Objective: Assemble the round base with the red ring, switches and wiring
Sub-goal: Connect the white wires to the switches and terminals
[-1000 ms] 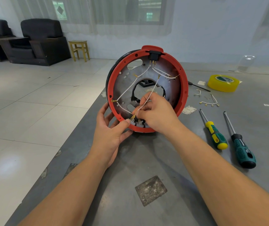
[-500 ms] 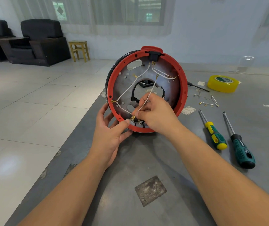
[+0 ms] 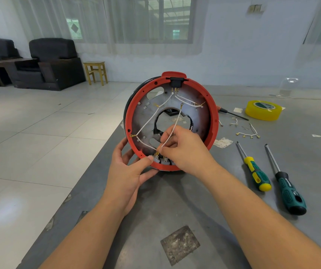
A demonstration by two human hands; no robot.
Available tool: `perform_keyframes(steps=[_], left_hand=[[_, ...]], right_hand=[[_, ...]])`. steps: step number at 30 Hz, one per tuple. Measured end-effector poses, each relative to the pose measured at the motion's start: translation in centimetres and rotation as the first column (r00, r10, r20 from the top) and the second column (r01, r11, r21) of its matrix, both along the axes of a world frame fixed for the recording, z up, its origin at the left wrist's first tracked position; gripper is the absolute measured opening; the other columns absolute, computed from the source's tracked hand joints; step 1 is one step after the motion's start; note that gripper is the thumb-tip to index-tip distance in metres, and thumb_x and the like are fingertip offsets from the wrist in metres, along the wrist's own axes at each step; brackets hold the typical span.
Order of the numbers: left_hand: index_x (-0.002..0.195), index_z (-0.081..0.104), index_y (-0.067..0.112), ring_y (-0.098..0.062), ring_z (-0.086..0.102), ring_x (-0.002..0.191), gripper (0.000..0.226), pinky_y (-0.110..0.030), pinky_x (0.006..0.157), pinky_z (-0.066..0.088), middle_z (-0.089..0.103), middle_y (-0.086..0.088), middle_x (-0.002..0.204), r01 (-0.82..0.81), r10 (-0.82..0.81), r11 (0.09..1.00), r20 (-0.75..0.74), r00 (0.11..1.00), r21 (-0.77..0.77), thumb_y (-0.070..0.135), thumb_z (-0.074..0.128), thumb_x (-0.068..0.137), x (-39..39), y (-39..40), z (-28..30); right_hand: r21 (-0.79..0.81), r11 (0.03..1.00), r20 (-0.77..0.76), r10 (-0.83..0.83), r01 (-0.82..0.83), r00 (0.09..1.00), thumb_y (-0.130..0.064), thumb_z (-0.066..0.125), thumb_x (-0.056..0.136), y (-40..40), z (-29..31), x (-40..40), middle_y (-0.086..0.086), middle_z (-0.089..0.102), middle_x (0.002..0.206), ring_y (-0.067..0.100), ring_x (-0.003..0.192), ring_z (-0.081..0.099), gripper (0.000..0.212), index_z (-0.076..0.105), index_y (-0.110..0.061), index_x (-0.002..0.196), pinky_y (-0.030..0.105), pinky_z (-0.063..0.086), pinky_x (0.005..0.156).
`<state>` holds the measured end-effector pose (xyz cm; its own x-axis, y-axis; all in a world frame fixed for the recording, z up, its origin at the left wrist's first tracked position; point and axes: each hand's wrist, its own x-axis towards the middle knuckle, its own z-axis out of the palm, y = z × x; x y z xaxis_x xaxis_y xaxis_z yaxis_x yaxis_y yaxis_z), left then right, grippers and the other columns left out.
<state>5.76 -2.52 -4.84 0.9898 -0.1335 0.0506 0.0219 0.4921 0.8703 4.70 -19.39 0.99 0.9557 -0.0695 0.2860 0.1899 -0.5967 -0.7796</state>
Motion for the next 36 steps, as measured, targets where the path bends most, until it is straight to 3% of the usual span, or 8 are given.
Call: perform_keyframes(steps=[8, 13, 17, 22, 31, 36], left_hand=[[0.143, 0.05, 0.032, -0.034, 0.077, 0.104, 0.084, -0.05, 0.08, 0.066, 0.069, -0.007, 0.134, -0.016, 0.016, 1.0, -0.015, 1.0, 0.02, -0.007, 0.085, 0.078, -0.1, -0.1, 0.3], [0.147, 0.046, 0.033, -0.029, 0.078, 0.102, 0.083, -0.049, 0.084, 0.066, 0.068, -0.004, 0.134, -0.036, 0.038, 0.995, -0.013, 0.999, 0.095, -0.003, 0.084, 0.082, -0.2, -0.1, 0.6], [0.148, 0.045, 0.031, -0.027, 0.079, 0.101, 0.082, -0.049, 0.085, 0.065, 0.069, -0.004, 0.132, -0.047, 0.047, 0.993, -0.001, 0.999, 0.113, -0.005, 0.081, 0.085, -0.5, -0.2, 0.8], [0.148, 0.046, 0.028, -0.028, 0.079, 0.1, 0.081, -0.051, 0.085, 0.065, 0.068, -0.005, 0.131, -0.051, 0.052, 0.992, -0.007, 0.999, 0.117, -0.008, 0.08, 0.084, -0.8, -0.2, 1.2], [0.143, 0.049, 0.028, -0.031, 0.08, 0.094, 0.081, -0.046, 0.078, 0.067, 0.067, -0.008, 0.133, -0.048, 0.055, 0.991, -0.055, 0.997, 0.122, -0.01, 0.083, 0.08, -0.8, 0.0, 1.6], [0.145, 0.05, 0.024, -0.037, 0.079, 0.095, 0.082, -0.047, 0.076, 0.067, 0.07, -0.012, 0.131, -0.026, 0.031, 0.996, -0.063, 0.998, 0.084, -0.013, 0.082, 0.079, -0.8, 0.2, 1.6]], right_hand=[[-0.034, 0.999, 0.001, 0.01, -0.01, 1.0, -0.013, 0.073, 0.085, 0.0, -0.1, 0.0, -0.009, 0.074, 0.082, 0.003, 0.076, 0.07, 0.018, 0.064, -0.029, 0.088, 0.027, 0.059, 0.074], [-0.033, 0.999, -0.006, -0.004, 0.003, 1.0, -0.018, 0.073, 0.084, 0.1, -0.1, 0.0, -0.01, 0.072, 0.077, 0.001, 0.072, 0.068, 0.015, 0.065, -0.03, 0.086, 0.02, 0.053, 0.065], [-0.019, 1.0, -0.007, -0.017, 0.017, 1.0, -0.024, 0.074, 0.085, 0.1, 0.0, 0.1, -0.01, 0.072, 0.076, 0.004, 0.07, 0.068, 0.01, 0.066, -0.031, 0.084, 0.024, 0.055, 0.066], [0.029, 1.0, -0.009, -0.009, 0.01, 1.0, -0.016, 0.074, 0.086, -0.1, 0.0, 0.1, -0.003, 0.074, 0.082, 0.015, 0.076, 0.07, 0.017, 0.063, -0.028, 0.088, 0.035, 0.058, 0.072], [0.012, 0.999, 0.003, 0.036, -0.036, 0.999, -0.011, 0.075, 0.086, 0.0, -0.2, 0.2, -0.004, 0.074, 0.084, 0.014, 0.078, 0.071, 0.023, 0.06, -0.028, 0.091, 0.043, 0.06, 0.081], [-0.075, 0.996, 0.04, 0.052, -0.049, 0.998, -0.015, 0.075, 0.087, -0.1, -0.3, 0.3, -0.008, 0.072, 0.083, 0.006, 0.076, 0.069, 0.021, 0.061, -0.03, 0.092, 0.034, 0.061, 0.078]])
